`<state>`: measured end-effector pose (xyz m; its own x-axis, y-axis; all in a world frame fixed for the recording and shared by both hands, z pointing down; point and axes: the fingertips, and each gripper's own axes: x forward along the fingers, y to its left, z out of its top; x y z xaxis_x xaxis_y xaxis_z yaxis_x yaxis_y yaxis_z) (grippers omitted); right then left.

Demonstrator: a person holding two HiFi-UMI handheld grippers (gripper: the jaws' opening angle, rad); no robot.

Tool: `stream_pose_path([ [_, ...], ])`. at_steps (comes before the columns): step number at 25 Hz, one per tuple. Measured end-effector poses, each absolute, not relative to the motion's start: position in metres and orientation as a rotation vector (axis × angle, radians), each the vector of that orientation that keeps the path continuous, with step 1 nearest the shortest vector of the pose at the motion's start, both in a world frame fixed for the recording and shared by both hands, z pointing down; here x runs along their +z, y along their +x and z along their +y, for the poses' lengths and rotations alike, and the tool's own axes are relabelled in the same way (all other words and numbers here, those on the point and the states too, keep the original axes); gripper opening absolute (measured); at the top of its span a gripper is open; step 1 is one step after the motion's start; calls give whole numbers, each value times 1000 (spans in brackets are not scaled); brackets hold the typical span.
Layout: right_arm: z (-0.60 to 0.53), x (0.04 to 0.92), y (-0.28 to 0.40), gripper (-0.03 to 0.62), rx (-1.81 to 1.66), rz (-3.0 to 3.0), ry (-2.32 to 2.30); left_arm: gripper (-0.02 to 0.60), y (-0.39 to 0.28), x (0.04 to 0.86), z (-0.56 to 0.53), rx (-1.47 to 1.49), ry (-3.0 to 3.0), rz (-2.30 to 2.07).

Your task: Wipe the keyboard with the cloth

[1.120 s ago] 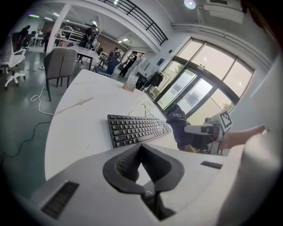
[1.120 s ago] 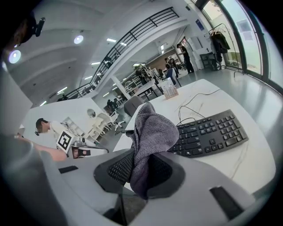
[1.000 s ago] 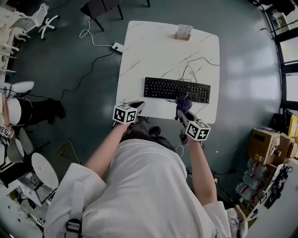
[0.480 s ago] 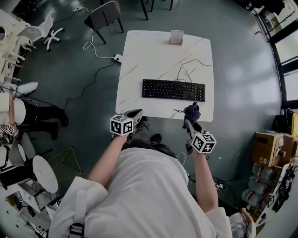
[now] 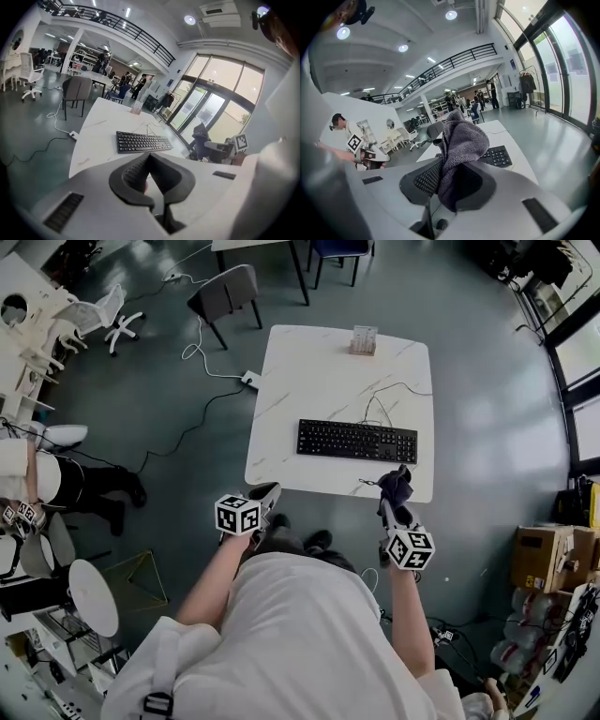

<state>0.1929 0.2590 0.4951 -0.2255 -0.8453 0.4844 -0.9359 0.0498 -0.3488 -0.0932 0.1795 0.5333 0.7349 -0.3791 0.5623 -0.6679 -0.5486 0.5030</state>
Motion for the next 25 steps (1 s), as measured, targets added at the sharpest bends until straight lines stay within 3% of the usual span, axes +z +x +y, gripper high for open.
stream_pose_path([
  [25,235,444,188,89,794,-2041,2088,6,-102,491,101,574,2381,-675],
])
